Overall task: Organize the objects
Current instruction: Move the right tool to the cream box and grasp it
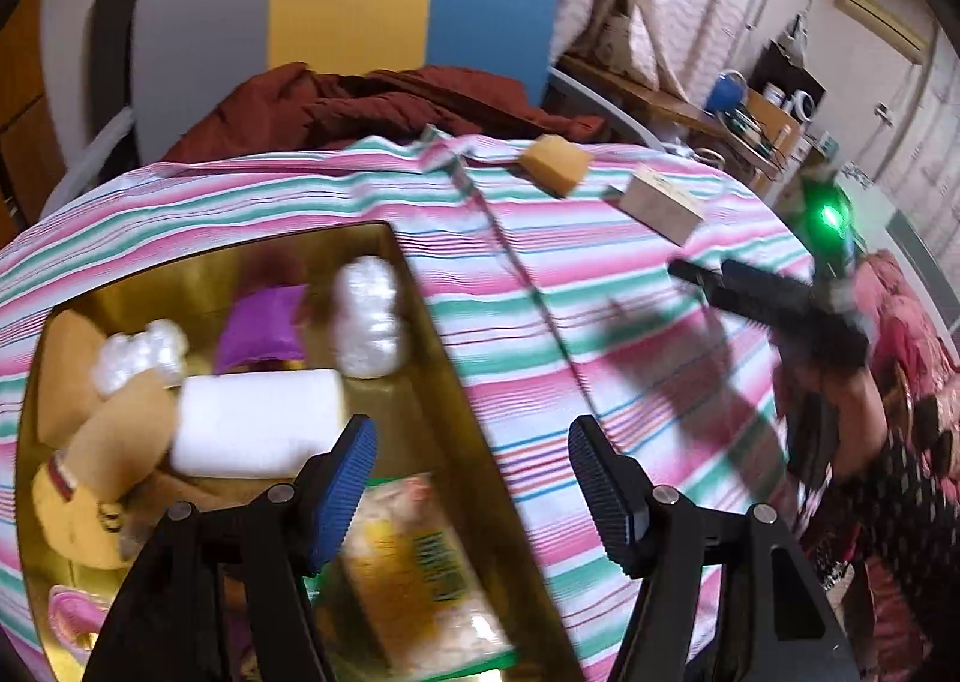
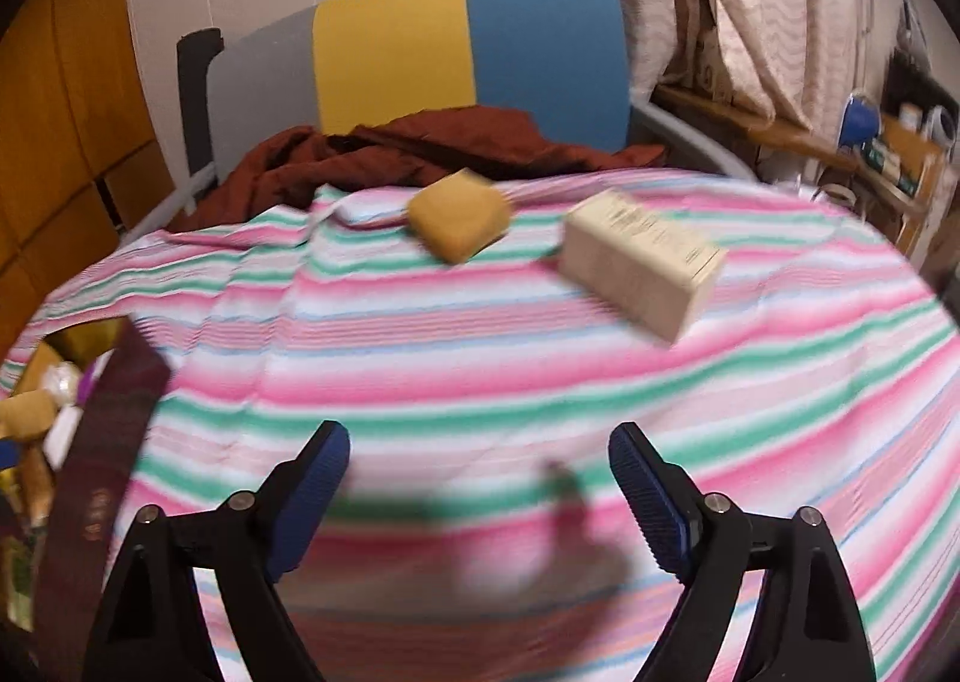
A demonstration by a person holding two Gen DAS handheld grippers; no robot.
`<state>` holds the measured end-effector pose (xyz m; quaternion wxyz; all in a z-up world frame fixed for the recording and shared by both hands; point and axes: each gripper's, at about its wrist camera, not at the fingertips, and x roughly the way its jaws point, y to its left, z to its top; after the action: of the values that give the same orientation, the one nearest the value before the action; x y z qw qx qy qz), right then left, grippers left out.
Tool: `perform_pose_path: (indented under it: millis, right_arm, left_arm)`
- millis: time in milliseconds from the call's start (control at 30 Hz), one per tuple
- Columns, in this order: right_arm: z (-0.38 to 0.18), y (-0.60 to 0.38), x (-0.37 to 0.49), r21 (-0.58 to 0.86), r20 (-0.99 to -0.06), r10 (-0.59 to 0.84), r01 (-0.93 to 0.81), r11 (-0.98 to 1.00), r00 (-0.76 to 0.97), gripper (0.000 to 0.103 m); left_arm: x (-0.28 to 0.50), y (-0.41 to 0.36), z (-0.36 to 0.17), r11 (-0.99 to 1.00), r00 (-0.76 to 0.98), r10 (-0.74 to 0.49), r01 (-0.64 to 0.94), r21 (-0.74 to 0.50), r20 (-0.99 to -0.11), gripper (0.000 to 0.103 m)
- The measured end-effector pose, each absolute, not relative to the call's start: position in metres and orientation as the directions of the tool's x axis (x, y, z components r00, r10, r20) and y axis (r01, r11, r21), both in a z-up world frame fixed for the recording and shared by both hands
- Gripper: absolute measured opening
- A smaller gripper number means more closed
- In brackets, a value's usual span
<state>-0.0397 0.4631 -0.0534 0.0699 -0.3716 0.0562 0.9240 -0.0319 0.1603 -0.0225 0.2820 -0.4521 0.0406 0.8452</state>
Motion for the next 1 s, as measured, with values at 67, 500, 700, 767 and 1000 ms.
perform_pose_path:
  millis: [67,500,700,767,1000]
  right_arm:
    - [-0.048,0.483,-0.052,0.027,-0.694,0.107,-0.174,-0.984,-0.712,0.092]
    - [-0.04,0.56,-0.141,-0.084,-0.726,0.195,-0.197,-0.977,-0.659,0.096]
    - [-0.056,0.559,-0.156,-0.083,-0.757,0.149,-0.133,-0.988,-0.636,0.082]
    - [-0.061,0.553,-0.157,-0.093,-0.767,0.138,-0.105,-0.99,-0.626,0.068]
    - [-0.062,0.531,-0.171,-0.13,-0.753,0.179,-0.123,-0.984,-0.633,0.052]
  left_arm:
    - [-0.031,0.168,-0.024,-0.828,-0.411,0.45,-0.524,-0.198,-0.793,0.067]
    - [-0.029,0.197,-0.029,-0.808,-0.363,0.427,-0.564,-0.169,-0.828,0.067]
    - [-0.031,0.202,-0.03,-0.812,-0.363,0.413,-0.562,-0.157,-0.835,0.067]
    - [-0.032,0.203,-0.03,-0.811,-0.362,0.412,-0.563,-0.156,-0.836,0.067]
    - [-0.032,0.204,-0.03,-0.814,-0.363,0.405,-0.561,-0.15,-0.839,0.067]
